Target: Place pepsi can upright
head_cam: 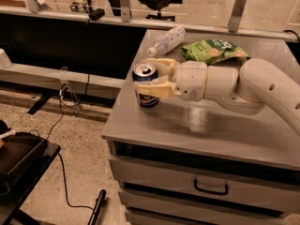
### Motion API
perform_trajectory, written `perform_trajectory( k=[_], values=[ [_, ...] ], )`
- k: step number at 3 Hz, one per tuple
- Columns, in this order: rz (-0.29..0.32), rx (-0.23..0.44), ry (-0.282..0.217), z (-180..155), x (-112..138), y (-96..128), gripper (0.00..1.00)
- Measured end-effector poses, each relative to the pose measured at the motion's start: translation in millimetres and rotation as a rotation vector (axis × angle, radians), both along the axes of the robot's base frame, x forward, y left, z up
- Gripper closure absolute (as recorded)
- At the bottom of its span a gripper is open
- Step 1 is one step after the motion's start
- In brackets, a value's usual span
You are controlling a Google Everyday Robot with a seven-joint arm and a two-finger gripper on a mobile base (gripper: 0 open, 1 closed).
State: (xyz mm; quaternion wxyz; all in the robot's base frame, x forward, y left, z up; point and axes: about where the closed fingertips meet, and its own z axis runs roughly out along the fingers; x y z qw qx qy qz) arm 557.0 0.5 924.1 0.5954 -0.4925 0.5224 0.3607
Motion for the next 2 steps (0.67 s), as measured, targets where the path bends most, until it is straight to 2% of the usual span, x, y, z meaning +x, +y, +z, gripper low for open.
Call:
perform_trajectory(
  k=[2],
  values=[
    [0.012,-0.016,0.015,-5.3,2.0,2.0,0.4]
  ],
)
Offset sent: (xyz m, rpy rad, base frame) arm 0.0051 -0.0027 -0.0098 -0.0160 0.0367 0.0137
